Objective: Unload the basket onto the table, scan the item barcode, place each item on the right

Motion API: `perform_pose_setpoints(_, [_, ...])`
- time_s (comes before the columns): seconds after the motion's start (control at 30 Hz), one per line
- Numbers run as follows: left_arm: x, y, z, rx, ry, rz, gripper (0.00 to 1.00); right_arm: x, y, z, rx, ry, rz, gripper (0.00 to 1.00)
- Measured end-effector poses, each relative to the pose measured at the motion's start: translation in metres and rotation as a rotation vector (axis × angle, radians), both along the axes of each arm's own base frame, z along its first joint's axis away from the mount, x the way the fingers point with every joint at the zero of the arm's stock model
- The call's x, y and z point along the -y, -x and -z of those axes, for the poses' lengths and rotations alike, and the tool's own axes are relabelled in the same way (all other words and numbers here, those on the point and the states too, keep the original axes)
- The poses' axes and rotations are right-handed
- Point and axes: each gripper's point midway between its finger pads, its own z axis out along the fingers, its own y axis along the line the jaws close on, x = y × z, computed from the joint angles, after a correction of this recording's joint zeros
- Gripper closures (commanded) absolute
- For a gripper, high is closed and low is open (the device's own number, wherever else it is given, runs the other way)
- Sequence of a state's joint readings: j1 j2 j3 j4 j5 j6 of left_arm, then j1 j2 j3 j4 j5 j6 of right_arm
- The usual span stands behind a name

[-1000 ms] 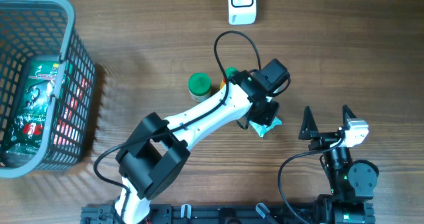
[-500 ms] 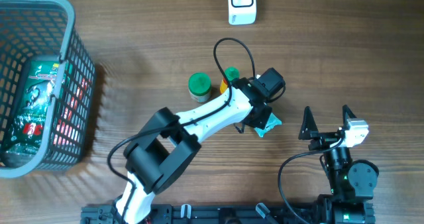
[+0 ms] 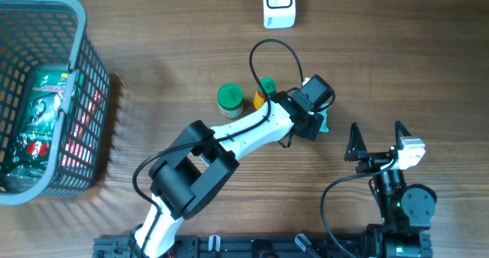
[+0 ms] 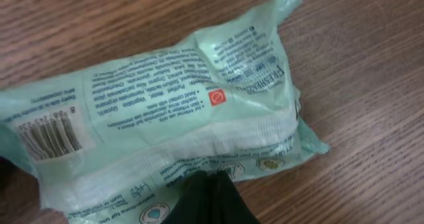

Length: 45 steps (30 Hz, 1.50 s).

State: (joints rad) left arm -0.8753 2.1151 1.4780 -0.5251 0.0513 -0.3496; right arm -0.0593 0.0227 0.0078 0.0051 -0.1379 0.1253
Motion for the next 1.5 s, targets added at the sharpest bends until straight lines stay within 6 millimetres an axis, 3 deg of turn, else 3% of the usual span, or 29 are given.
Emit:
perform_pose_setpoints(0.17, [-0.011, 0.0, 0.001, 0.004, -0.062, -0.016, 0.96, 0.0, 0.0, 0.0, 0.0, 0.0, 0.0, 0.0])
perform_pose_setpoints(0.23, [-0.015, 0.0, -0.003, 0.0, -0.088, -0.021, 0.89, 0.0, 0.0, 0.0, 0.0, 0.0, 0.0, 0.0])
perform_pose_setpoints(0.37, [-0.009, -0.009, -0.027, 0.034, -0.069, -0.026, 0.8, 0.0, 0.0, 0.0, 0.0, 0.0, 0.0, 0.0])
perform_pose_setpoints(0.43, [-0.001, -0.016, -0.053, 0.077, -0.023, -0.03, 0.77, 0.0, 0.0, 0.0, 0.0, 0.0, 0.0, 0.0])
perform_pose_setpoints(0.6, [0.008, -0.025, -0.149, 0.21, 0.123, -0.027, 0.76, 0.0, 0.0, 0.0, 0.0, 0.0, 0.0, 0.0])
perform_pose_setpoints(0.8, [-0.015, -0.026, -0.244, 0.395, 0.21, -0.072, 0.75, 0.0, 0.0, 0.0, 0.0, 0.0, 0.0, 0.0])
perform_pose_setpoints(1.03, [-0.082, -0.023, -0.334, 0.645, 0.191, -0.213, 0.75, 0.0, 0.0, 0.0, 0.0, 0.0, 0.0, 0.0])
perform_pose_setpoints(1.17, [-0.139, -0.026, -0.374, 0.775, 0.141, -0.361, 0.74, 0.0, 0.0, 0.0, 0.0, 0.0, 0.0, 0.0])
perform_pose_setpoints(1.2, [-0.143, -0.026, -0.376, 0.782, 0.135, -0.37, 0.73, 0.0, 0.0, 0.0, 0.0, 0.0, 0.0, 0.0])
perform_pose_setpoints(1.27, [-0.194, -0.033, -0.396, 0.848, 0.081, -0.505, 0.7, 0.0, 0.0, 0.0, -0.001, 0.0, 0.0, 0.0])
perform_pose_setpoints(1.4, [-0.274, -0.043, -0.411, 0.898, -0.014, -0.708, 0.6, 0.0, 0.0, 0.0, -0.001, 0.0, 0.0, 0.0])
perform_pose_setpoints(1.5, [-0.331, -0.042, -0.417, 0.91, -0.072, -0.862, 0.6, 0.0, 0.0, 0.0, -0.001, 0.0, 0.0, 0.0])
